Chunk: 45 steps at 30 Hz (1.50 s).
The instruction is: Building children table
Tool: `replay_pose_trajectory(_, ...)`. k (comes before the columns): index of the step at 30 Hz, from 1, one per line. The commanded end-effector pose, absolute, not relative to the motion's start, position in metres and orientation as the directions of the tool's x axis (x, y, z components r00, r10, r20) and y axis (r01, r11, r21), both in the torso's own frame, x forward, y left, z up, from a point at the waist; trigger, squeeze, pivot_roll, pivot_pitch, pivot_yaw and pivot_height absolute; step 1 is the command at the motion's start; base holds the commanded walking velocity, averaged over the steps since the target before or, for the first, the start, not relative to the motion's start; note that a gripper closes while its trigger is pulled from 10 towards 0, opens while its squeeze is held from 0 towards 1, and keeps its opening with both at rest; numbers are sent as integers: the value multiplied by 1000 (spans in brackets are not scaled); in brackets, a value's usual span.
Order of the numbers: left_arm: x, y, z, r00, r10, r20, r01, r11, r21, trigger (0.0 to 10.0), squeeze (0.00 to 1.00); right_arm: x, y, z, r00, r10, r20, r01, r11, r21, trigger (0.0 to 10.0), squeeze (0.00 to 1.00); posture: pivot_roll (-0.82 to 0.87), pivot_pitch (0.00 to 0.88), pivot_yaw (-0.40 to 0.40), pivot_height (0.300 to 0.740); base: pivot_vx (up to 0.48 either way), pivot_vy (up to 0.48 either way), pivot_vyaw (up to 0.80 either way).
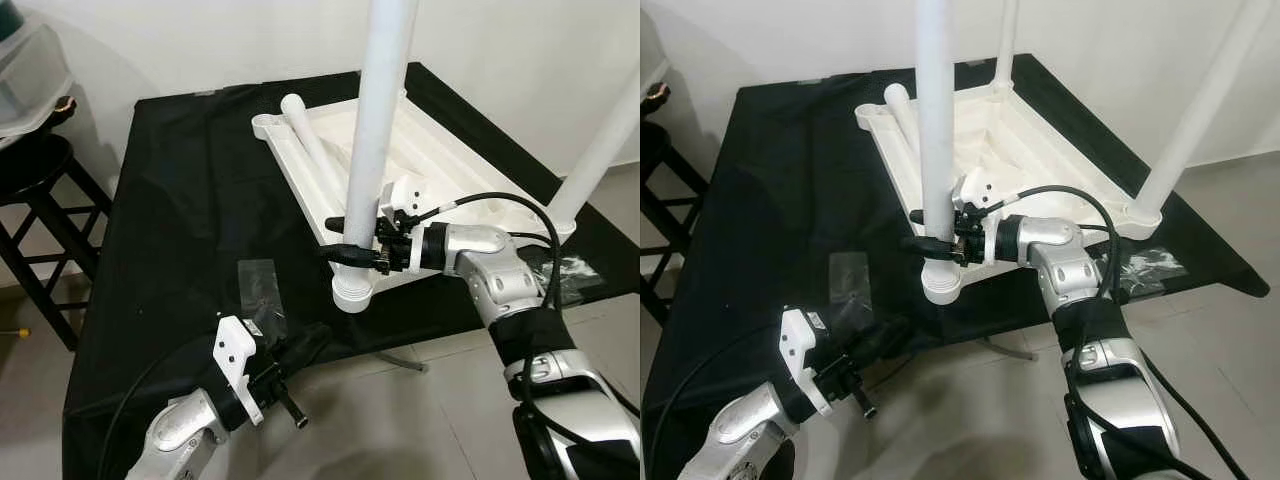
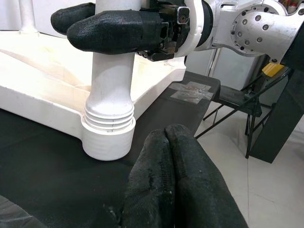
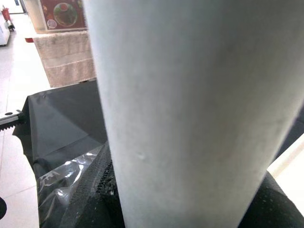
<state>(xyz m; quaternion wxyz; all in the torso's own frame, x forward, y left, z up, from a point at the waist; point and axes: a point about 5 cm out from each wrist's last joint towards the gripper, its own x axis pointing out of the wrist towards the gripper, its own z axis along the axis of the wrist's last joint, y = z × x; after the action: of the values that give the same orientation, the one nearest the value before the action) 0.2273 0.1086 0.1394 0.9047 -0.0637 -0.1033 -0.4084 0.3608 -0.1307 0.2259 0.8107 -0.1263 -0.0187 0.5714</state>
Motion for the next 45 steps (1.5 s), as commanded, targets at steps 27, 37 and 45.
replay_pose_trajectory(27, 231, 116, 135, 657, -725, 206, 746, 665, -42, 10000, 0, 307, -110, 138, 967, 219, -133, -234, 966, -112, 10000, 0, -51, 155, 48, 740, 0, 0, 0)
replay_pose_trajectory(37, 231, 114, 134, 655, -727, 204, 748, 662, -43, 10000, 0, 314, -98, 179, 728, 686, 7, -684, 726, -66, 10000, 1000, -44, 144, 41, 740, 0, 0, 0)
replay_pose_trajectory(45, 231, 111, 134, 657, -724, 209, 746, 664, -44, 10000, 0, 328, -119, 185, 518, 849, -100, -852, 503, -144, 10000, 0, -28, 143, 32, 740, 0, 0, 0)
